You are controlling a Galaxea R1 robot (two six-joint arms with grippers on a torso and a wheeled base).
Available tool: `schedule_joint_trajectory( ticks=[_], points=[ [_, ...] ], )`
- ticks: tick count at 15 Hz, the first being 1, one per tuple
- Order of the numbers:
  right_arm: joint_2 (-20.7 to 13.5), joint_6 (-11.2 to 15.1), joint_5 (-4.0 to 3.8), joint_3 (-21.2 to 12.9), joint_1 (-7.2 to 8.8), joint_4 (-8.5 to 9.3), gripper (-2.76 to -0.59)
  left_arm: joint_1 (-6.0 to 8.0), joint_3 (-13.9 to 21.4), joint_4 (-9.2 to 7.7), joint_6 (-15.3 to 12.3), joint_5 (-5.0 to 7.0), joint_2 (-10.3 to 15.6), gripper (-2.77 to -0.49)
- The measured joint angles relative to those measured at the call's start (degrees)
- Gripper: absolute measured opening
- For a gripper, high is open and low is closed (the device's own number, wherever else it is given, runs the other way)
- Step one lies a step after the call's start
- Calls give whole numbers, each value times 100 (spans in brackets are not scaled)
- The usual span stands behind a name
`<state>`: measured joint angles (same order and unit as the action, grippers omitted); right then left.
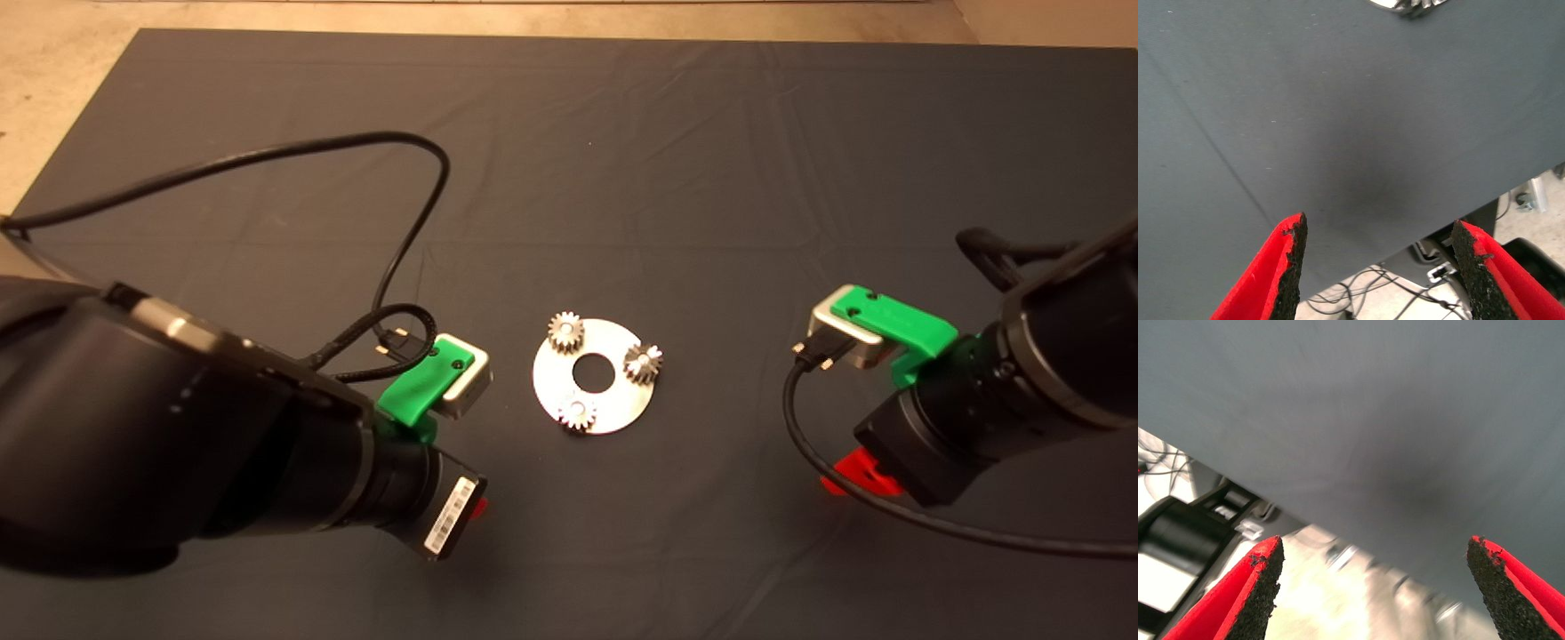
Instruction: Install three planetary gears onto the carrier pins
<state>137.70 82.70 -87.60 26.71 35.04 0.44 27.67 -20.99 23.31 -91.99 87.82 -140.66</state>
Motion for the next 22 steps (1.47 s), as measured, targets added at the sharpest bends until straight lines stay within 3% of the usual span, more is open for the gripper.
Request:
schedule_joint_trajectory(
  ticks=[2,4,6,7,8,11,14,15,18,22],
  points=[
    [-27,553,-38,-100,-429,-23,-133,35,66,-169,-434,-41,-30,-179],
    [-11,892,-24,-166,-818,-113,-133,29,112,-303,-746,-37,-50,-179],
    [-54,1117,9,-190,-1127,-579,-133,33,156,-386,-898,-34,-61,-179],
    [-124,1193,-4,-202,-1296,-836,-133,33,162,-386,-930,-39,-61,-179],
    [-178,1268,-33,-213,-1424,-976,-133,33,162,-397,-946,-37,-37,-179],
    [-196,1352,-25,-244,-1587,-1198,-133,30,167,-430,-1012,-32,63,-179],
    [-199,1388,-27,-249,-1702,-1275,-133,24,173,-447,-1048,-43,69,-179],
    [-201,1406,-27,-257,-1753,-1286,-133,-22,173,-449,-1052,-39,79,-179],
    [-199,1419,-27,-266,-1784,-1312,-133,-361,178,-471,-1068,-37,101,-179],
    [-201,1424,-29,-277,-1903,-1328,-133,-413,187,-475,-1070,-34,83,-179]
  ],
)
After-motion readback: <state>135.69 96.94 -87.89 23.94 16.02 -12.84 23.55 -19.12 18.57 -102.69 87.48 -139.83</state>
